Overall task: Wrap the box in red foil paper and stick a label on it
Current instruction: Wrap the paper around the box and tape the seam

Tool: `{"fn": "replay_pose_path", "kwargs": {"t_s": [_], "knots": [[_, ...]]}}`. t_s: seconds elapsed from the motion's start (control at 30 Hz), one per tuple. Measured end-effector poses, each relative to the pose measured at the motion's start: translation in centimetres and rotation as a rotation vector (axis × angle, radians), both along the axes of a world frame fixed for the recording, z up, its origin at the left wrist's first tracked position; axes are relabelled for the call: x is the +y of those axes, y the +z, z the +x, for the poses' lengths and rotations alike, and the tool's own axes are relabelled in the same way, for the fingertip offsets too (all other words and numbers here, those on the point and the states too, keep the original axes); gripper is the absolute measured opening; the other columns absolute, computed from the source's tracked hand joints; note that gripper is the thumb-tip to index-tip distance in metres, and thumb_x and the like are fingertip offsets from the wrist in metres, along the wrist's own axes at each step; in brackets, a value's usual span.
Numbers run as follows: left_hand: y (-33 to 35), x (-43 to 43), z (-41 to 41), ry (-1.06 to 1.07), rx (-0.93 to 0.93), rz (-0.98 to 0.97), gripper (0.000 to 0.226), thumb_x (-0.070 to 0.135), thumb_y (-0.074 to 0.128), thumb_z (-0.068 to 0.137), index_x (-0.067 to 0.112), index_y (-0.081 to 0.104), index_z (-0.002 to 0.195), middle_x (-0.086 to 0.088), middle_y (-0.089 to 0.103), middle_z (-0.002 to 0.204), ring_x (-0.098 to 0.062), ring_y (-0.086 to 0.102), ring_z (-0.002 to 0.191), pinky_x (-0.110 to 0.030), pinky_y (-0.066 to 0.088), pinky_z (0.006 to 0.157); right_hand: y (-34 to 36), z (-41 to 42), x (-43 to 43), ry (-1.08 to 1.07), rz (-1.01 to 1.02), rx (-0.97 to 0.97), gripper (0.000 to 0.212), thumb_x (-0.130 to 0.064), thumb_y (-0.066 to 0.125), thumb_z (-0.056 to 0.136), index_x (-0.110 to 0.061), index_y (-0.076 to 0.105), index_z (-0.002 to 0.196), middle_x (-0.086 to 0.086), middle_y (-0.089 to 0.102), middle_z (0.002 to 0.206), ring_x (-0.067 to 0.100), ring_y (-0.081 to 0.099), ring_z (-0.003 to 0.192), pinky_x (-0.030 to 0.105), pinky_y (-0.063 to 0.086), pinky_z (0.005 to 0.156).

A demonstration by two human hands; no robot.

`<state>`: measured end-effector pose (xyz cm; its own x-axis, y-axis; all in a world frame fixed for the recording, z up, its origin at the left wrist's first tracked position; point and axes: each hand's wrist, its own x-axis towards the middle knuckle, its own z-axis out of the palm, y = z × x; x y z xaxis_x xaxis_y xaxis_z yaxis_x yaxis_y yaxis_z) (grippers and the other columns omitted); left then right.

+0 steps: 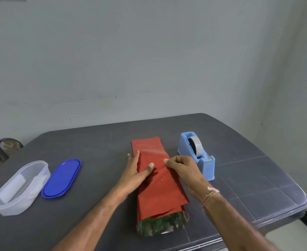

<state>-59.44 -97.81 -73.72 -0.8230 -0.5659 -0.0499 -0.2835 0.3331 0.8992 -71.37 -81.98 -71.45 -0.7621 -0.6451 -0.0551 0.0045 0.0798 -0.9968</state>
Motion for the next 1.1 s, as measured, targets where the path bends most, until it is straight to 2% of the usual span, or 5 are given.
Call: {"fn": "replay_pose_path", "kwargs": {"t_s": [0.13,0.3,0.5,0.67,1.1], "knots": [[0.4,0.3,0.2,-0.015,0.02,0.052,0.097,0.06,0.062,0.09,0.035,0.002,0.163,0.005,-0.019,0.169,-0.013,-0.003,0.156,-0.022,0.022,0.113,0.1,0.4,-0.2,-0.012,0.003,0.019,0.031,-0.028,0.082,0.087,-0.001,0.07,0.076,0.01,0.065,0.07,0.02,0.058,0.067,0.033,0.053,0.067],[0.2,0.0,0.2,-0.026,-0.018,0.033,0.105,0.072,0.062,0.082,0.041,0.001,0.162,0.002,-0.016,0.17,-0.015,-0.004,0.157,-0.039,0.011,0.127,-0.6,0.6,-0.1,-0.042,0.005,-0.001,0.025,-0.023,0.083,0.086,-0.01,0.071,0.068,0.007,0.067,0.066,0.018,0.059,0.064,0.03,0.053,0.065],[0.2,-0.4,-0.1,-0.029,-0.035,-0.02,0.105,0.074,0.061,0.082,0.039,0.002,0.162,0.0,-0.012,0.171,-0.013,-0.007,0.157,-0.039,0.006,0.127,-0.9,0.1,-0.4,-0.098,0.006,-0.062,0.02,-0.021,0.085,0.082,-0.012,0.074,0.068,0.016,0.077,0.081,0.023,0.07,0.074,0.039,0.061,0.079],[-0.1,-0.4,-0.1,-0.02,-0.056,-0.044,0.109,0.077,0.061,0.079,0.039,0.001,0.162,-0.003,-0.011,0.171,-0.013,-0.01,0.156,-0.04,0.004,0.127,-1.1,0.4,-0.2,-0.113,-0.019,-0.12,0.019,-0.014,0.084,0.082,-0.011,0.072,0.068,0.01,0.074,0.075,0.019,0.068,0.07,0.03,0.057,0.067],[-0.3,0.4,0.2,-0.02,-0.097,-0.149,0.093,0.07,0.059,0.086,0.044,0.011,0.161,-0.007,-0.005,0.172,-0.019,-0.001,0.158,-0.038,0.011,0.124,-2.1,0.4,0.2,-0.162,-0.036,-0.247,0.016,-0.006,0.077,0.085,-0.006,0.067,0.073,0.014,0.069,0.078,0.021,0.066,0.067,0.032,0.06,0.067]]}}
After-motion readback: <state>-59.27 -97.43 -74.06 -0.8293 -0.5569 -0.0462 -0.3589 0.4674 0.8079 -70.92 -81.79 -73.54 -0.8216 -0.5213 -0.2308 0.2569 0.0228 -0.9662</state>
